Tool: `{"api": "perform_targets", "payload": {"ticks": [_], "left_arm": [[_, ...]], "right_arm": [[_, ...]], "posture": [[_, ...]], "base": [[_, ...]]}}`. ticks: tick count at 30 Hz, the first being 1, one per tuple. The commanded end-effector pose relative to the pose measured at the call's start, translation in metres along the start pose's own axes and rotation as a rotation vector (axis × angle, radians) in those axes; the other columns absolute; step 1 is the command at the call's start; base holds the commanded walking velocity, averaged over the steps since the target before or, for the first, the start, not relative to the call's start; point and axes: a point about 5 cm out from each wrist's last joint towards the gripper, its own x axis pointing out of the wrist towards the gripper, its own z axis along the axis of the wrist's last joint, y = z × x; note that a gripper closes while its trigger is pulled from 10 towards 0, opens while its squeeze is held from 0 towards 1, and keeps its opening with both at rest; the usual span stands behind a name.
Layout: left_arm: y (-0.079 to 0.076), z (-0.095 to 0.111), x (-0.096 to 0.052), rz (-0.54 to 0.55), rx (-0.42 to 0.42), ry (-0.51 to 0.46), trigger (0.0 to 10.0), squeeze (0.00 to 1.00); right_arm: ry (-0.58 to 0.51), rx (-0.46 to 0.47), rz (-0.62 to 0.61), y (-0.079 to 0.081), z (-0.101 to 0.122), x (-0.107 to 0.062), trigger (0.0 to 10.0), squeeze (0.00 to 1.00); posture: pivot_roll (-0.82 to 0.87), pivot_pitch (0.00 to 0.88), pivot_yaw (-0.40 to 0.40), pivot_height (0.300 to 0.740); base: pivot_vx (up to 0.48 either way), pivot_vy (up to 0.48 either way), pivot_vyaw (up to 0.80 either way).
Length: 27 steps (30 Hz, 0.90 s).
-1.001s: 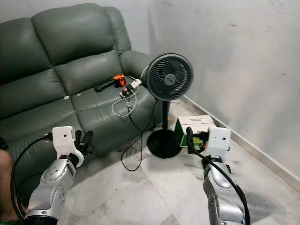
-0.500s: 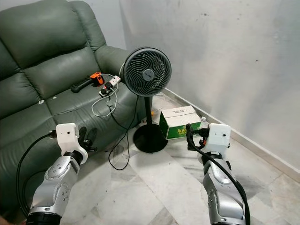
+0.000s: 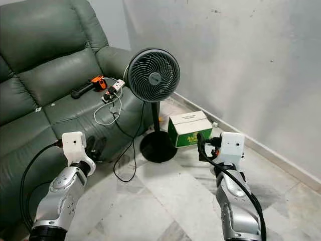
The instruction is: Hang keys on a hook
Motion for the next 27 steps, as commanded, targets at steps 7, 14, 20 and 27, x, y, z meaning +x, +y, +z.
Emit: {"api": "perform_targets", "payload": {"ticks": [7, 14, 20, 27], "left_arm": [[0.005, -0.0029, -0.0005, 0.012, 0.003, 0.024, 10.0, 0.0], [0.0051, -0.0038, -0.0005, 0.016, 0.0, 0.027, 10.0, 0.0], [0.0047, -0.0055, -0.0009, 0.012, 0.003, 0.036, 10.0, 0.0], [0.0034, -0.0064, -0.0004, 0.007, 0.007, 0.043, 10.0, 0.0]], "right_arm": [[-0.008, -0.002, 0.023, 0.0053, 0.0009, 0.0013, 10.0, 0.0], [-0.01, -0.003, 0.024, 0.0059, 0.0009, 0.001, 10.0, 0.0], [-0.01, -0.002, 0.02, 0.0061, 0.0002, 0.0001, 10.0, 0.0], [-0.009, 0.003, 0.014, 0.0055, -0.0004, -0.0006, 10.0, 0.0]], "posture": [[-0.08, 0.0, 0.09, 0.74], [-0.08, 0.0, 0.089, 0.74], [-0.08, 0.0, 0.093, 0.74], [-0.08, 0.0, 0.095, 0.74]], "base": [[0.158, 0.0, -0.34], [0.335, 0.0, 0.0], [0.34, 0.0, 0.0], [0.34, 0.0, -0.47]]}}
